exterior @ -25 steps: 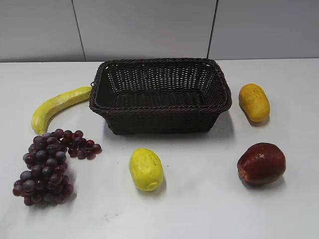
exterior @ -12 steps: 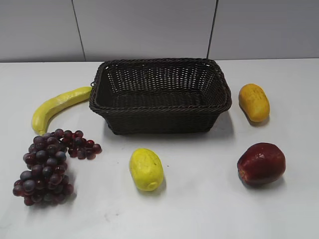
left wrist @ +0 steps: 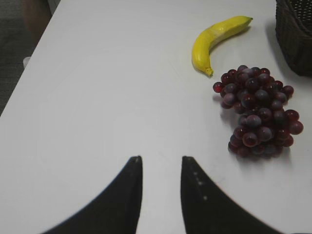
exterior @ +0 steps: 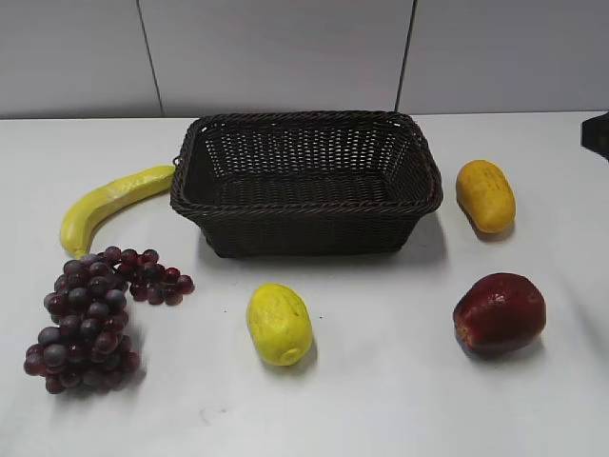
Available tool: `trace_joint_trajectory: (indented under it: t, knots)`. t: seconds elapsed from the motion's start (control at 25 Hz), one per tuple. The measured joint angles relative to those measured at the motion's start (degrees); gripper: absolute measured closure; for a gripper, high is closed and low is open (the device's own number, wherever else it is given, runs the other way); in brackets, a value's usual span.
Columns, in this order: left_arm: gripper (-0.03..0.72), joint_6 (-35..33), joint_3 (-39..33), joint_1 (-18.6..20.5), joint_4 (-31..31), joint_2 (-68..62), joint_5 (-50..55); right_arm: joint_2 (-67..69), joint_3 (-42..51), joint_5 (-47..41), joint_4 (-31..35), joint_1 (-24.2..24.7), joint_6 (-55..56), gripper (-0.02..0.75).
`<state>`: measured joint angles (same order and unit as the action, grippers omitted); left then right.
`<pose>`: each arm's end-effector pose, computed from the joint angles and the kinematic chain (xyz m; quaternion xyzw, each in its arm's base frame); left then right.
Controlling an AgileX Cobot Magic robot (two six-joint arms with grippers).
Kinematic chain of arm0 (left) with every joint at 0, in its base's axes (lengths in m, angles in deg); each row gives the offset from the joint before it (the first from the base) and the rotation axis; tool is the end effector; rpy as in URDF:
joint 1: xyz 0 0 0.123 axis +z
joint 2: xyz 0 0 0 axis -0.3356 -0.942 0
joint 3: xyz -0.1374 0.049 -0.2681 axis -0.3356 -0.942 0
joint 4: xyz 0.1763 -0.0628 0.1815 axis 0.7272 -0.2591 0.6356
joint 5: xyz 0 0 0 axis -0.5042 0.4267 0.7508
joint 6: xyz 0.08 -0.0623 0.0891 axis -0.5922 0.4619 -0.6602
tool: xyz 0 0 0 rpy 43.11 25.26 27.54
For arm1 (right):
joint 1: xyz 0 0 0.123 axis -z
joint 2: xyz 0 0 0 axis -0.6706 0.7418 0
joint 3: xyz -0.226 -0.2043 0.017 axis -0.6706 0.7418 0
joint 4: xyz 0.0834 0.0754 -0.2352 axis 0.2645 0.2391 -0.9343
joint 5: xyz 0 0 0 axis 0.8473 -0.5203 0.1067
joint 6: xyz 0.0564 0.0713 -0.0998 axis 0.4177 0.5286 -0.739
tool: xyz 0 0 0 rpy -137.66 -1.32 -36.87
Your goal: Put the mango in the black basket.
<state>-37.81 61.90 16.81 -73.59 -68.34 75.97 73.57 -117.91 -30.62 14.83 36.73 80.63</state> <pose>0.0217 0.0051 0.2539 0.0552 0.8590 0.0341 0.5078 0.2864 0.0260 0.2560 -0.0763 0.8772 -0.0005 0.4741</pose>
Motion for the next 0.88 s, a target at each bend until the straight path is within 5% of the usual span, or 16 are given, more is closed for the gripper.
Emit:
trace_joint_trajectory:
  t: [0.44, 0.88]
  knots:
    - [0.487, 0.0, 0.0, 0.0, 0.0, 0.0, 0.0, 31.3, -29.9, -26.5, 6.4, 0.0, -4.3, 0.071]
    - [0.487, 0.0, 0.0, 0.0, 0.0, 0.0, 0.0, 46.9, -40.8, -27.0, 9.6, 0.0, -7.4, 0.072]
